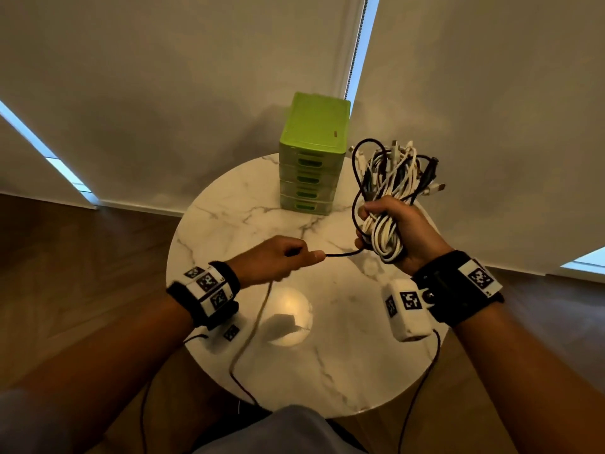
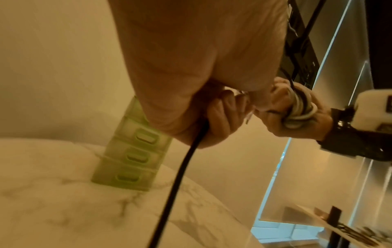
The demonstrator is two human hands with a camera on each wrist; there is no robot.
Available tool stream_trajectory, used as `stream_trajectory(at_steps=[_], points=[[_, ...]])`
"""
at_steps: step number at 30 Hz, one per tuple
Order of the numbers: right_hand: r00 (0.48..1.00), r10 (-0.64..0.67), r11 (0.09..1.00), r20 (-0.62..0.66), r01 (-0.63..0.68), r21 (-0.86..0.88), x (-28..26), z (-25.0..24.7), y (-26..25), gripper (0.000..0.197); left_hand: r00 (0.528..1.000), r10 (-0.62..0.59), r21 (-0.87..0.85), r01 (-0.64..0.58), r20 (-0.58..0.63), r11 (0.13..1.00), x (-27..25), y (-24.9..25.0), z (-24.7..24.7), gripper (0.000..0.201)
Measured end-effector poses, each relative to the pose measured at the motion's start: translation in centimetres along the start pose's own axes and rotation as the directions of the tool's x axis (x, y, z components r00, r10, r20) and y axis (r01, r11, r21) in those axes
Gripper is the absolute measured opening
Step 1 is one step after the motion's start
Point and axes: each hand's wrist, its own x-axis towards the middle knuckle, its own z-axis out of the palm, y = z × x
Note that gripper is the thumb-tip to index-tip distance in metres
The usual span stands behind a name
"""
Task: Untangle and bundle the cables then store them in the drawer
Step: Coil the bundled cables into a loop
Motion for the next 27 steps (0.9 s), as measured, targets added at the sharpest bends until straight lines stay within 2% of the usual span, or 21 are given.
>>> stream_trajectory(at_steps=[2, 4, 6, 8, 10, 12, 14, 16, 18, 21, 23, 25, 27], points=[[0.999, -0.04, 0.976, -0.032, 0.033, -0.214, 0.0, -1.0, -0.3, 0.011, 0.999, 0.044, 0.109, -0.042, -0.012, 0.993, -0.5, -0.2, -2.1, 0.05], [0.996, -0.091, 0.898, -0.018, 0.074, -0.434, -0.1, -1.4, -0.6, 0.007, 0.995, 0.082, 0.141, -0.073, -0.056, 0.987, -0.8, -0.2, -3.6, 0.049], [0.992, -0.13, 0.799, -0.003, 0.103, -0.593, -0.1, -1.4, -0.5, 0.003, 0.978, 0.124, 0.073, -0.114, -0.167, 0.991, -0.7, -0.1, -4.5, 0.042], [0.986, -0.167, 0.719, 0.006, 0.126, -0.684, -0.1, -1.0, 0.2, 0.009, 0.933, 0.166, -0.055, -0.194, -0.32, 0.98, -0.2, 0.2, -4.8, 0.035], [0.984, -0.176, 0.689, 0.014, 0.134, -0.712, -0.1, -0.1, 1.2, 0.011, 0.896, 0.135, -0.236, -0.252, -0.423, 0.938, 0.6, 1.2, -4.2, 0.027], [0.985, -0.173, 0.685, 0.018, 0.133, -0.717, 0.3, 0.8, 2.5, 0.018, 0.906, 0.059, -0.444, -0.261, -0.418, 0.857, 1.5, 2.8, -3.0, 0.017], [0.977, -0.212, 0.687, 0.008, 0.155, -0.71, 0.8, 1.7, 3.7, 0.028, 0.911, -0.008, -0.619, -0.273, -0.412, 0.736, 2.4, 4.5, -1.5, 0.012], [0.965, -0.262, 0.711, -0.018, 0.181, -0.679, 1.2, 2.5, 4.5, 0.037, 0.891, -0.078, -0.735, -0.317, -0.448, 0.599, 3.3, 5.8, -0.4, 0.015], [0.949, -0.313, 0.745, -0.027, 0.228, -0.627, 1.2, 3.2, 4.8, 0.038, 0.86, -0.117, -0.766, -0.37, -0.496, 0.526, 4.0, 6.8, 0.2, 0.022], [0.94, -0.339, 0.773, -0.019, 0.267, -0.576, 1.3, 3.7, 4.7, 0.045, 0.83, -0.123, -0.747, -0.413, -0.544, 0.521, 4.3, 7.8, 0.5, 0.029], [0.946, -0.325, 0.79, -0.01, 0.266, -0.552, 1.2, 3.5, 4.3, 0.044, 0.818, -0.106, -0.729, -0.436, -0.566, 0.528, 4.5, 7.8, 0.6, 0.023], [0.958, -0.281, 0.816, 0.052, 0.267, -0.512, 1.1, 3.0, 3.9, 0.036, 0.815, -0.079, -0.717, -0.452, -0.573, 0.53, 4.5, 7.6, 0.5, 0.02], [0.96, -0.25, 0.788, 0.125, 0.277, -0.549, 1.2, 2.6, 3.6, 0.048, 0.821, -0.059, -0.703, -0.446, -0.568, 0.554, 4.6, 7.5, 0.6, 0.025]])
